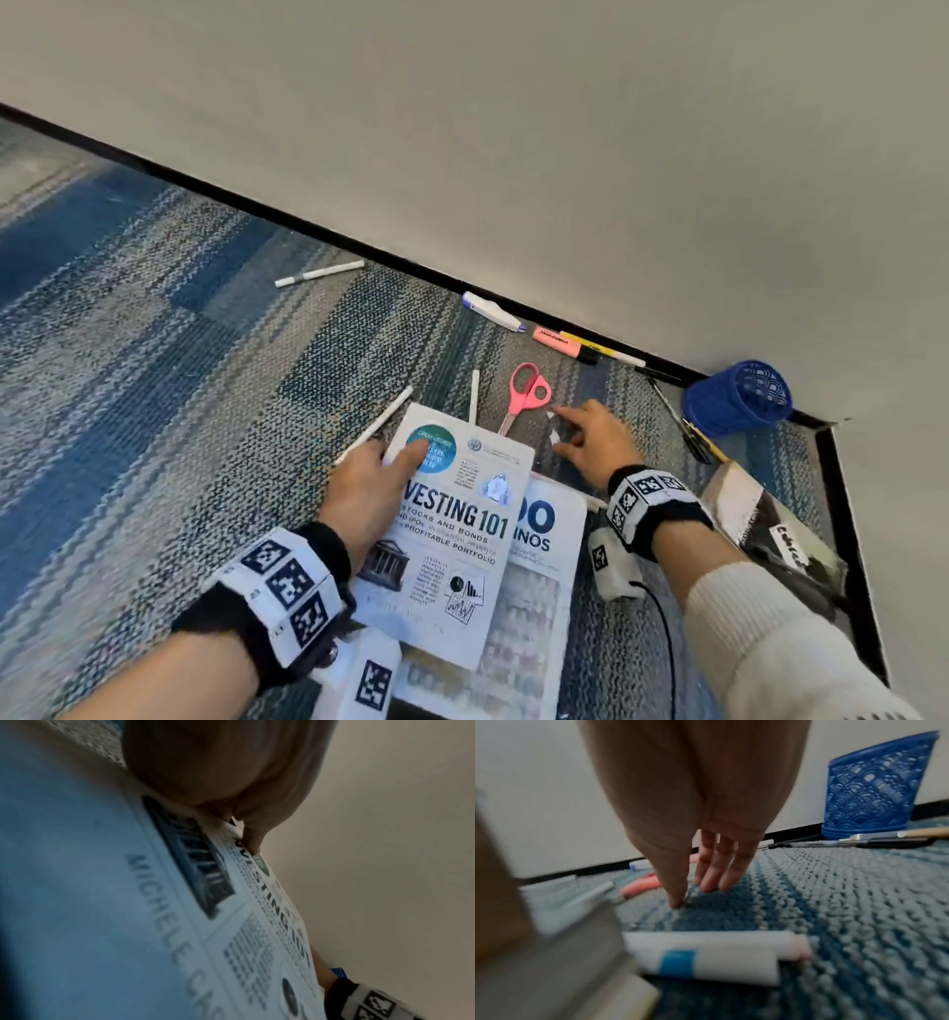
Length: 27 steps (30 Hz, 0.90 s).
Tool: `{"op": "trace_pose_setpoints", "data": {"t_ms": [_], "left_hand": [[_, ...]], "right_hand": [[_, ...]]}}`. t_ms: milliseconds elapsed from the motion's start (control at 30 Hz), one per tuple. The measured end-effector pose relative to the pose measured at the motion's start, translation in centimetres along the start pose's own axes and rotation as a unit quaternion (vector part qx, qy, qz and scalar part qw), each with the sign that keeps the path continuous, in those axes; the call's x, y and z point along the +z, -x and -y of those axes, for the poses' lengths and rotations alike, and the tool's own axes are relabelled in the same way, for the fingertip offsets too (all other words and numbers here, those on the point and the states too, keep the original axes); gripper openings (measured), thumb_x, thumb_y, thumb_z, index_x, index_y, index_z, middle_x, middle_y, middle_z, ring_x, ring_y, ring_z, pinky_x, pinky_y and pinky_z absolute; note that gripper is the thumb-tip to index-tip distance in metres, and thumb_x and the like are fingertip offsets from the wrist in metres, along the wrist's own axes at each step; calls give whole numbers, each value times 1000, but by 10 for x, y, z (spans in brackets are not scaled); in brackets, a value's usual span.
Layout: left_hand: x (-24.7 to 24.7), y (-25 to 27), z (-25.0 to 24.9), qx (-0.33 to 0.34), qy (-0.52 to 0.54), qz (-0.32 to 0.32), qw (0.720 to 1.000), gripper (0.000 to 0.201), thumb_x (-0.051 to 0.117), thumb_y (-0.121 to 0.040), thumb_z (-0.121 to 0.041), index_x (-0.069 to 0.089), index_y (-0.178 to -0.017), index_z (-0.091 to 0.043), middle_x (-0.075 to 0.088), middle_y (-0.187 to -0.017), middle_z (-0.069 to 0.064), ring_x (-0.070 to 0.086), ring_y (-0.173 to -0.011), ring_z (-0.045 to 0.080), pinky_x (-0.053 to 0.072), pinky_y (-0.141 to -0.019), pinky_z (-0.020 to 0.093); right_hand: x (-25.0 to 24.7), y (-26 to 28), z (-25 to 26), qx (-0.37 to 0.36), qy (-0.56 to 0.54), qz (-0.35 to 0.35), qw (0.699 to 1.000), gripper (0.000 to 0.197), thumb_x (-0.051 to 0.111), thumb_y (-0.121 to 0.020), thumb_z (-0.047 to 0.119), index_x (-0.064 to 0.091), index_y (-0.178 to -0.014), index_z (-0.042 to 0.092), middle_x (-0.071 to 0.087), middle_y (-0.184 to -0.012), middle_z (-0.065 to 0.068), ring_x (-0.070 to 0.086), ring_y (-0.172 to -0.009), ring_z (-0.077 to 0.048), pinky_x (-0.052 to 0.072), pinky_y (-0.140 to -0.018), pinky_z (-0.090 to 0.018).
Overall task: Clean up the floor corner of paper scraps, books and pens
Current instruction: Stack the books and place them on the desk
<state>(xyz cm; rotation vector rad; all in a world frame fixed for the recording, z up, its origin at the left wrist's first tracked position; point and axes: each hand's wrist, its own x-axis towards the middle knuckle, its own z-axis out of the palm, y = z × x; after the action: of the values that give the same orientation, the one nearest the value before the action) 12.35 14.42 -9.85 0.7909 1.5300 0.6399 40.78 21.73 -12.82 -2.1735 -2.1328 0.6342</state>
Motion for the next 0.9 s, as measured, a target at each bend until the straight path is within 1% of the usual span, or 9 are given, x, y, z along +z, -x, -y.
{"op": "trace_pose_setpoints", "data": {"t_ms": [100,133,200,267,567,667,767,833,900], "left_hand": [[7,10,-16,5,-29,-24,999,45,63,-80,-65,58,-91,-21,68,-92,2,66,-86,21,53,-86,43],[9,9,-17,7,-55,-40,998,37,61,-87,-57,59,-94,-20,67,-94,2,65,-88,21,53,-88,43],[12,9,-20,9,-103,-54,993,57,58,-89,-56,57,-122,-10,66,-111,8,63,-102,26,51,-94,47],[16,8,-21,10,-140,-67,988,73,56,-89,-58,44,-141,-7,58,-129,13,56,-117,29,46,-102,48],[23,3,-18,32,-202,-75,976,73,51,-85,-68,54,-128,-8,65,-117,11,62,-106,29,51,-94,50],[25,5,-19,42,-222,-78,971,71,49,-87,-67,56,-123,-6,67,-112,11,63,-101,29,52,-91,49],[28,11,-24,44,-231,-72,969,69,48,-91,-62,52,-129,-5,65,-115,11,61,-102,27,50,-94,44],[33,19,-32,50,-235,-84,967,66,50,-93,-57,49,-133,-4,63,-119,12,56,-100,25,47,-92,38],[45,31,-44,76,-254,-103,959,62,52,-92,-56,53,-126,-5,64,-115,13,57,-99,27,46,-86,37]], "right_hand": [[3,-8,-6,-23,11,-19,999,42,75,-81,23,66,-122,20,51,-96,1,55,-84,-17,48,-84,-33],[4,-9,-7,-29,7,-27,999,38,76,-81,24,69,-118,19,53,-94,2,56,-82,-17,50,-83,-35],[5,-10,-9,-40,3,-53,998,29,75,-81,24,72,-109,19,54,-89,3,56,-79,-16,51,-81,-39],[7,-10,-7,-51,18,-83,995,19,73,-84,25,73,-101,19,55,-86,4,54,-78,-16,50,-77,-36],[13,-8,3,-96,83,-98,987,8,58,-91,19,57,-87,13,55,-90,-4,58,-73,-25,51,-66,-37],[11,4,-3,-7,-34,-128,991,11,55,-91,14,49,-82,11,54,-86,-6,51,-72,-21,43,-66,-33],[11,33,-16,110,-165,-211,957,15,60,-86,11,51,-75,8,60,-74,-9,55,-70,-29,43,-65,-34],[9,62,-22,155,-197,-242,937,16,64,-83,10,53,-71,8,60,-68,-10,57,-68,-30,44,-67,-36],[3,93,-27,190,-215,-250,925,16,67,-80,10,57,-69,8,62,-66,-9,58,-67,-29,46,-69,-36]]}}
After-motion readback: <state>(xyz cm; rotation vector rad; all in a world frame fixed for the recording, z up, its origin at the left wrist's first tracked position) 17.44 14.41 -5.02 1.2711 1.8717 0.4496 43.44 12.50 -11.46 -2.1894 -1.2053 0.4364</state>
